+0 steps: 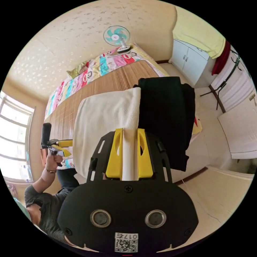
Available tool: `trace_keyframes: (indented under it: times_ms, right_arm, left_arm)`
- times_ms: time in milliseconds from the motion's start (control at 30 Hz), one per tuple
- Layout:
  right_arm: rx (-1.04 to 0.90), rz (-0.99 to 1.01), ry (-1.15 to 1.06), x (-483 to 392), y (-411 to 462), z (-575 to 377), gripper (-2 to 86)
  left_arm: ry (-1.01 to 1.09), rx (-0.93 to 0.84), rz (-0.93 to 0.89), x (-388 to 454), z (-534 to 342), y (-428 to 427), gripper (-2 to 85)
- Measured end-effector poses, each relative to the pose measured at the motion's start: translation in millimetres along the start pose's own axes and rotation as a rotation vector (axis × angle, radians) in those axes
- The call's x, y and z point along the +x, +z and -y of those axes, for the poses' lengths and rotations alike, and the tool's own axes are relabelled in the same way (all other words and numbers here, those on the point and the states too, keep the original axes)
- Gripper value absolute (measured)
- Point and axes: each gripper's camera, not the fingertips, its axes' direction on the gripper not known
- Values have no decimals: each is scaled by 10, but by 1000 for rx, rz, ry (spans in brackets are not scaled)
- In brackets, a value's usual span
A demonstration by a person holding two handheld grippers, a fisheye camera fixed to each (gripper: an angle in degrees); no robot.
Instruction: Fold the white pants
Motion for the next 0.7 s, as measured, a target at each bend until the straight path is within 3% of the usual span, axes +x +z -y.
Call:
trace_keyframes:
  times_ms: [33,233,367,433,500,633,700]
  right_arm:
    - [-7,-69,59,60,214,-25,35]
    - [65,-269,72,-286,750,-257,9]
    - [308,-209,140,-543,253,-552,6]
    - [496,-90,73,-921,-181,-940,6]
    - [561,-7,-63,-1361,-357,-1252,6]
    - [664,-58,-333,-2544,-205,-2119,4]
    - [754,-67,-281,-2852,30,-2489,4]
  left_arm:
    - [25,-37,40,-70,-145,167,150]
    - [107,88,-180,-294,-1023,-279,108]
    - [227,130,5,-365,-1856,-1064,90]
    - [231,189,107,-507,-2357,-1441,85]
    - [189,266,211,-725,-2905,-1809,72]
    - [-70,486,435,-1374,-4237,-2685,40]
    - [-234,570,532,-1640,-4808,-3090,47]
